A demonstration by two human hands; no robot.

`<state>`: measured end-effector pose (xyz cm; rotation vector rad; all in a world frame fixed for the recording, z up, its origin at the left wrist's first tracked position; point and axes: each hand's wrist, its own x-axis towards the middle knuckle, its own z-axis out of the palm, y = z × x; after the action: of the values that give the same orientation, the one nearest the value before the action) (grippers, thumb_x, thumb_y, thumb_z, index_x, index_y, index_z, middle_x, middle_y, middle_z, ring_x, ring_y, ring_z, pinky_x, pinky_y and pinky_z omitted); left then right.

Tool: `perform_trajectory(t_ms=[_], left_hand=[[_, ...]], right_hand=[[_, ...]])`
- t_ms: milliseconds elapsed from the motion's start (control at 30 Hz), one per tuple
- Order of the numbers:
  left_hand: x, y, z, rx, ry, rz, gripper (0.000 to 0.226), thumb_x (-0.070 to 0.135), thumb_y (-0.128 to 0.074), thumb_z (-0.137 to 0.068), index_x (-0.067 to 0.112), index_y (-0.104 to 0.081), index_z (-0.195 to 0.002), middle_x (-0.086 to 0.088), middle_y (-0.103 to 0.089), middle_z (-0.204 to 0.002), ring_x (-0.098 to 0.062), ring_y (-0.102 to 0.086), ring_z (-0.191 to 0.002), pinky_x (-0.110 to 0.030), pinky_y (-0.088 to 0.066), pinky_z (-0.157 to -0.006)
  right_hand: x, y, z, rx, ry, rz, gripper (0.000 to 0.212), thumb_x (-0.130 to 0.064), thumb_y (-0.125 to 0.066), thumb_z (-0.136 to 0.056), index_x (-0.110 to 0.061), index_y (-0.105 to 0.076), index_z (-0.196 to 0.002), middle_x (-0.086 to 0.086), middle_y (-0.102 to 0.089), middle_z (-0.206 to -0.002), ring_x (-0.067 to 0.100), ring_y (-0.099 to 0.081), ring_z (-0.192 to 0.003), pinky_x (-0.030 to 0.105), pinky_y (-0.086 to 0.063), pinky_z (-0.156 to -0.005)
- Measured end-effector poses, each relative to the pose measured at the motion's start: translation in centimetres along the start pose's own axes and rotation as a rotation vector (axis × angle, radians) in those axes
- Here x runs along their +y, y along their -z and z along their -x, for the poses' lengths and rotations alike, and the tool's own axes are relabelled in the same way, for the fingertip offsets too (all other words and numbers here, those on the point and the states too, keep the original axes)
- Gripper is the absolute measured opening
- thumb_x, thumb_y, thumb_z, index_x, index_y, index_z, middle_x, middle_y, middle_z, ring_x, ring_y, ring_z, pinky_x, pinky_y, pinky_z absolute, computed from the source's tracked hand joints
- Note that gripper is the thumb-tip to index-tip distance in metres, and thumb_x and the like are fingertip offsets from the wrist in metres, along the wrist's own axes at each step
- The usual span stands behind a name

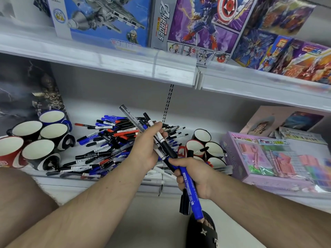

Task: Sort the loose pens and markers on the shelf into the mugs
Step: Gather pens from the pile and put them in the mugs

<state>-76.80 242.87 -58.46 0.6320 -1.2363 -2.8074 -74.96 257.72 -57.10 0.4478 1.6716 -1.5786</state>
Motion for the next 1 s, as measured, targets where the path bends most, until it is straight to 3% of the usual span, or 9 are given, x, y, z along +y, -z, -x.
perform_trajectory(t_ms=[267,367,533,700,767,833,933,1000], left_hand=[[0.2,-0.9,0.9,0.021,-0.125,-0.075,0.026,0.017,-0.070,-0.087,0.013,-0.061,-0.063,-0.004,-0.061,-0.061,-0.018,-0.055,-0.055,-0.029,-0.049,-0.057],[0.1,-1.0,1.2,-0.007,-0.093,-0.076,0.029,0.024,-0.071,-0.086,0.016,-0.063,-0.060,-0.003,-0.061,-0.061,-0.019,-0.056,-0.061,-0.032,-0.047,-0.066],[0.1,-1.4,1.9,-0.122,-0.051,-0.099,0.026,0.028,-0.067,-0.089,0.013,-0.062,-0.068,-0.004,-0.062,-0.061,-0.020,-0.059,-0.060,-0.028,-0.050,-0.056],[1.4,-0.9,1.8,-0.181,0.037,-0.089,0.024,0.026,-0.066,-0.089,0.013,-0.062,-0.070,-0.005,-0.064,-0.065,-0.024,-0.065,-0.068,-0.035,-0.054,-0.071],[2.3,-0.5,1.5,-0.146,0.036,-0.081,0.018,0.021,-0.067,-0.089,0.012,-0.062,-0.075,-0.005,-0.063,-0.065,-0.023,-0.066,-0.066,-0.039,-0.057,-0.077],[2.8,-0.1,1.2,-0.096,0.020,-0.160,0.012,0.013,-0.068,-0.089,0.009,-0.063,-0.078,-0.005,-0.060,-0.064,-0.020,-0.065,-0.059,-0.037,-0.059,-0.072],[1.9,-0.1,1.8,-0.135,0.082,-0.430,0.011,0.007,-0.070,-0.086,0.006,-0.063,-0.078,-0.010,-0.059,-0.069,-0.021,-0.061,-0.059,-0.027,-0.057,-0.057],[0.4,-0.5,2.4,-0.211,0.145,-0.525,0.010,0.007,-0.073,-0.084,0.007,-0.063,-0.082,-0.007,-0.061,-0.068,-0.020,-0.060,-0.059,-0.033,-0.057,-0.063]], right_hand=[[0.1,-0.1,0.3,-0.051,-0.019,-0.075,0.015,-0.021,-0.067,-0.088,-0.012,-0.059,-0.079,0.000,-0.043,-0.055,0.010,-0.034,-0.040,0.020,-0.031,-0.037],[0.0,-0.3,0.5,-0.074,0.000,-0.108,0.013,-0.017,-0.063,-0.090,-0.012,-0.059,-0.078,0.000,-0.042,-0.055,0.010,-0.034,-0.040,0.020,-0.031,-0.037],[-0.4,-0.4,0.4,-0.067,0.037,-0.132,0.017,-0.009,-0.047,-0.091,-0.012,-0.053,-0.075,0.001,-0.041,-0.056,0.011,-0.032,-0.041,0.020,-0.030,-0.038],[-0.9,0.0,0.8,-0.125,0.060,-0.026,0.015,-0.006,-0.049,-0.084,-0.009,-0.052,-0.069,0.003,-0.046,-0.058,0.012,-0.036,-0.041,0.022,-0.033,-0.040],[-2.1,0.8,0.8,-0.074,0.101,0.024,0.010,-0.010,-0.052,-0.084,-0.007,-0.059,-0.077,0.002,-0.049,-0.060,0.012,-0.038,-0.042,0.022,-0.034,-0.041],[-3.3,1.9,1.0,0.008,0.175,0.029,0.016,-0.014,-0.054,-0.083,-0.006,-0.067,-0.090,0.000,-0.048,-0.059,0.012,-0.039,-0.045,0.023,-0.034,-0.043],[-4.7,3.0,1.4,0.092,0.291,0.042,0.015,-0.018,-0.059,-0.088,-0.006,-0.067,-0.087,-0.001,-0.046,-0.055,0.009,-0.043,-0.042,0.023,-0.036,-0.046],[-5.1,2.8,1.5,0.162,0.368,0.101,0.014,-0.020,-0.066,-0.088,-0.006,-0.065,-0.086,0.000,-0.049,-0.056,0.011,-0.046,-0.041,0.026,-0.041,-0.049]])
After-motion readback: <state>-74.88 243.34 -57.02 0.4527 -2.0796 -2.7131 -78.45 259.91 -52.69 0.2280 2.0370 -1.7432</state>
